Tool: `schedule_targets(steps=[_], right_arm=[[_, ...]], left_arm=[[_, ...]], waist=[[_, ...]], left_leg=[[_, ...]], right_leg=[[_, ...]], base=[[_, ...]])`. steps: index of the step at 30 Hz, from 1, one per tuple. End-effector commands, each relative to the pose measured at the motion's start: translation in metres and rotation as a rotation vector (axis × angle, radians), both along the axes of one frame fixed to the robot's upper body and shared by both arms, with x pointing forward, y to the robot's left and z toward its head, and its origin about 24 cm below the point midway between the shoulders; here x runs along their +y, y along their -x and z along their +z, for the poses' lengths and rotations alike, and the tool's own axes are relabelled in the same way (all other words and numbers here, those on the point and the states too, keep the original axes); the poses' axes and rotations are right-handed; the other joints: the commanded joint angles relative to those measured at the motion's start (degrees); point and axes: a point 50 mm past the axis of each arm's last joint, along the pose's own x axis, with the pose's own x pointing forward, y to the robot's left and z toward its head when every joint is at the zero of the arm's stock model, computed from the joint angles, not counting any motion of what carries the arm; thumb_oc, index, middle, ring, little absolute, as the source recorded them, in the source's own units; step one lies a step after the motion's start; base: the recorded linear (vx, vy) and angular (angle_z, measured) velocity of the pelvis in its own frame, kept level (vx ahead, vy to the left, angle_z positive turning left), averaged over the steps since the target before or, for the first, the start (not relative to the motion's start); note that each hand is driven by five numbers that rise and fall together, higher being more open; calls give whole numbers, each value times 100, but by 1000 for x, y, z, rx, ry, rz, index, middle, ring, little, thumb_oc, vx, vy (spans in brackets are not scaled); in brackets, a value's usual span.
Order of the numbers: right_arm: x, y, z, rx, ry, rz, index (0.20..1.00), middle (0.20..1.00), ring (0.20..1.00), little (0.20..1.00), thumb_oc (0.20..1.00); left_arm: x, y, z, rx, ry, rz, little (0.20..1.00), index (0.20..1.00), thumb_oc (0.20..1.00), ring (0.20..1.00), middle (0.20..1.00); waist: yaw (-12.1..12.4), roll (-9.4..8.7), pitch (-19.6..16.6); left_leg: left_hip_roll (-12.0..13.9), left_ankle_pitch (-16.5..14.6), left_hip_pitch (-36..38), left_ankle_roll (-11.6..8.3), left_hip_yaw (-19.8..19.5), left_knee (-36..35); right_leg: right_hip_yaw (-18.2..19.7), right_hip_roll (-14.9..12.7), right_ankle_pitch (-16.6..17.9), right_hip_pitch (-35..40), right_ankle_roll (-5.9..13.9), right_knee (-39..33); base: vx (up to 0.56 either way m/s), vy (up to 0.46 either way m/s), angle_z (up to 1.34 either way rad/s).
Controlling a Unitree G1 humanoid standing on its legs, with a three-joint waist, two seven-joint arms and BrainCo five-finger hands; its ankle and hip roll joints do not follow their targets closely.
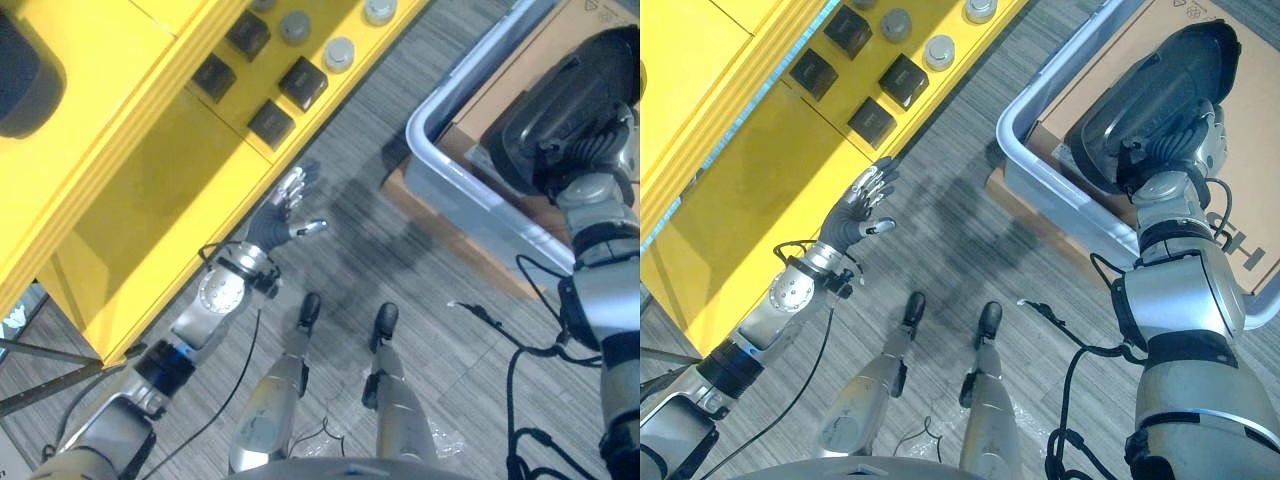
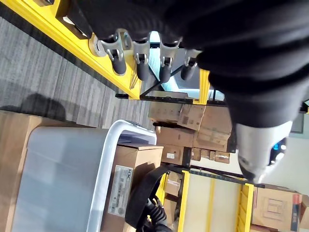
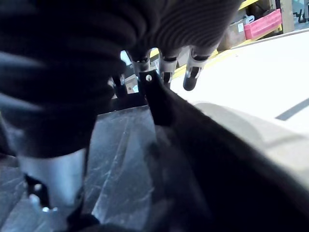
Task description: Move parts from the plastic box to the shelf.
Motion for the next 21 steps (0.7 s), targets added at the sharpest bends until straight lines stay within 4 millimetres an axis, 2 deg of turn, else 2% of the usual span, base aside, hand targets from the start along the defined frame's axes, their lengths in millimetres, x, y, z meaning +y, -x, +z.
schedule_targets(steps=[1,10,13,16,19,21], right_arm=[[-9,6,-11,89,-9,-58,200,200,200,200,200],[-21,18,-35,84,-123,-102,200,200,200,200,200],[-29,27,-48,62,-164,-120,200,200,200,200,200],[-34,38,-72,40,-191,-135,200,200,200,200,200],[-36,45,-80,-1,-184,-139,200,200,200,200,200],[-32,46,-73,-52,-119,-103,200,200,200,200,200]], left_arm=[[-11,6,12,-79,14,-35,1000,1000,1000,1000,1000],[-10,5,14,-100,-13,-20,1000,1000,1000,1000,1000],[-9,5,14,-109,-15,-6,1000,1000,1000,1000,1000],[-4,5,16,-117,-8,17,1000,1000,1000,1000,1000],[4,5,15,-119,-3,47,1000,1000,1000,1000,1000],[15,5,12,-106,-3,88,1000,1000,1000,1000,1000]], waist=[[51,98,-34],[-47,96,-41],[-122,34,-42],[-259,-73,-62],[-383,-177,-118],[-513,-294,-203]], left_leg=[[226,-935,127,-337,507,246],[236,-995,251,-311,518,253],[260,-1034,303,-301,528,278],[308,-1088,389,-290,560,325],[356,-1145,482,-282,609,367],[419,-1228,616,-268,666,422]], right_leg=[[411,-277,-1219,28,810,686],[440,-287,-1274,101,813,723],[462,-276,-1313,136,806,762],[484,-261,-1364,224,793,803],[498,-260,-1414,309,773,844],[526,-263,-1469,417,741,882]], base=[[0,0,0],[0,0,0],[0,0,0],[-26,-20,-1],[-39,-27,-1],[-35,-37,-4]])
